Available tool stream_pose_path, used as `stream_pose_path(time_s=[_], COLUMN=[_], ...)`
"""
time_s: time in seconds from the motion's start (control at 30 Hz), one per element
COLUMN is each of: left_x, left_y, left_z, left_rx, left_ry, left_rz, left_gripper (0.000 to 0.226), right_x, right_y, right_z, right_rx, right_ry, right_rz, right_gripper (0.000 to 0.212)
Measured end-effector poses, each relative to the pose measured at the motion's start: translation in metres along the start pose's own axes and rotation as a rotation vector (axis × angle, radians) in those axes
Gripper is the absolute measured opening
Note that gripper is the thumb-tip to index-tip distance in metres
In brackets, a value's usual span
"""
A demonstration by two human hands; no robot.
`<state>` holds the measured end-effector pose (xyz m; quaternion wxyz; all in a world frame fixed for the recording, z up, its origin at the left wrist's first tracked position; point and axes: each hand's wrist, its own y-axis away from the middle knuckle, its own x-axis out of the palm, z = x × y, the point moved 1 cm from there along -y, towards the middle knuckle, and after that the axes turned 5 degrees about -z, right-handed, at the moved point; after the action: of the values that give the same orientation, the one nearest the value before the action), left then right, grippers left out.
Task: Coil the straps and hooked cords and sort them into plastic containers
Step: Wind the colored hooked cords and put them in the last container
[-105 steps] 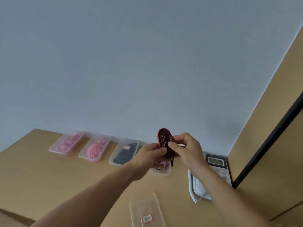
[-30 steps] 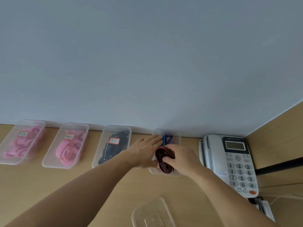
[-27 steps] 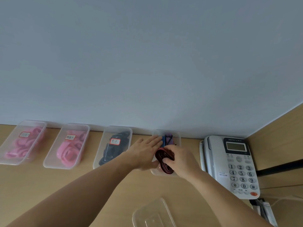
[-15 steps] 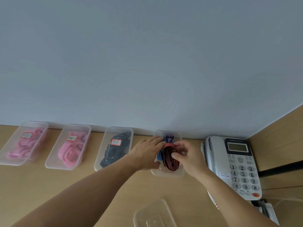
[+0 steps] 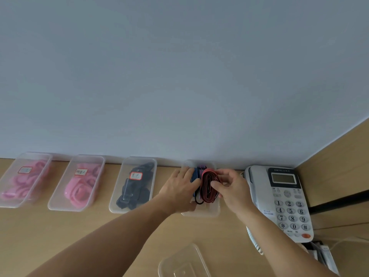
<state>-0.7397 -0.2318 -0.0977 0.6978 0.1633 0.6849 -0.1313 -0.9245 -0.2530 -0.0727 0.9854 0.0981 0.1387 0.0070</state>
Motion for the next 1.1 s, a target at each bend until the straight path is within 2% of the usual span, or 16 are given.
stream_pose_path(time_s=[0.1,0.23,0.27,0.37,0.53,0.73,0.97,1.1], left_x=[-0.007,-0.020,-0.021,-0.016,-0.019,-0.019,-0.024,-0.024], left_y=[0.006,0.006,0.006,0.004,0.002,0.003,0.006,0.009], left_z=[0.007,0.013,0.013,0.012,-0.001,-0.009,0.000,0.011], left_rx=[0.030,0.072,0.088,0.089,0.108,0.093,0.226,0.160], left_ry=[0.076,0.066,0.019,-0.081,-0.092,-0.115,0.047,0.184], left_rz=[0.039,-0.045,0.000,0.130,0.016,-0.053,-0.093,-0.057], left_gripper=[0.067,0.058,0.057,0.073,0.074,0.051,0.043,0.045], right_x=[-0.001,-0.003,-0.002,0.000,0.000,-0.002,-0.002,-0.006], right_y=[0.000,-0.003,-0.003,-0.003,-0.004,-0.003,-0.003,-0.007], right_z=[0.001,0.004,0.004,0.003,0.004,0.005,0.005,0.009], right_rx=[-0.008,-0.018,-0.017,-0.007,-0.009,-0.016,-0.022,-0.027], right_ry=[-0.012,-0.025,-0.024,-0.038,-0.062,-0.068,-0.092,-0.148], right_rz=[-0.004,-0.002,-0.003,-0.003,-0.028,-0.042,-0.046,-0.087], right_gripper=[0.032,0.033,0.033,0.031,0.031,0.032,0.029,0.030])
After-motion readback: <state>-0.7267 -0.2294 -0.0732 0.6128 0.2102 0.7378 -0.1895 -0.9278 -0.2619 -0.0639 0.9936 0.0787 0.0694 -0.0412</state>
